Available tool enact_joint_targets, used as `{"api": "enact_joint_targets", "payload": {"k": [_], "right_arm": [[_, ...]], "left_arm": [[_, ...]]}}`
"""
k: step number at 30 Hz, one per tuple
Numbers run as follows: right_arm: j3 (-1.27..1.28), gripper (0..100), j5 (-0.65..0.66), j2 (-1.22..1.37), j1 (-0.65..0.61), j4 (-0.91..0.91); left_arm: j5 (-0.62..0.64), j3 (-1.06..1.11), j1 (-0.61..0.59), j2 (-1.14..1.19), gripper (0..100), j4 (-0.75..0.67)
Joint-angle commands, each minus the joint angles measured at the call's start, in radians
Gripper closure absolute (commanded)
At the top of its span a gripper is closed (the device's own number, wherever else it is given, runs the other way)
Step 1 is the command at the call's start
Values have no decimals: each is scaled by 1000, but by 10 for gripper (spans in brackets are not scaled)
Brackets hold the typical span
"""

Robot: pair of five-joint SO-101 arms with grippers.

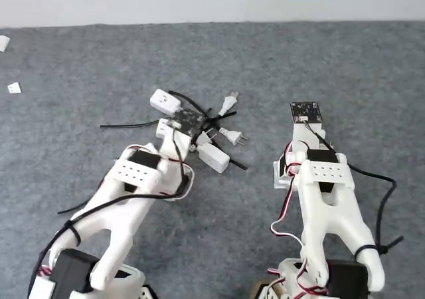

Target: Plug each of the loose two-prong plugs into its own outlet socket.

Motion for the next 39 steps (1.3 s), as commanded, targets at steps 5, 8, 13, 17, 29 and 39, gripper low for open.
{"api": "enact_joint_targets", "payload": {"k": [5,8,13,17,29,39], "right_arm": [[-5,884,18,2,-4,-36],[-5,884,18,2,-4,-36],[-3,884,18,2,-4,-38],[-3,884,18,2,-4,-38],[-3,884,18,2,-8,-39],[-3,884,18,2,-10,-39]], "left_arm": [[-14,16,-77,32,987,14],[-14,16,-86,29,987,11],[-12,-25,-169,26,986,-2],[8,-54,-242,32,986,-2],[31,-84,-410,25,985,-2],[98,-85,-400,-222,906,6]]}}
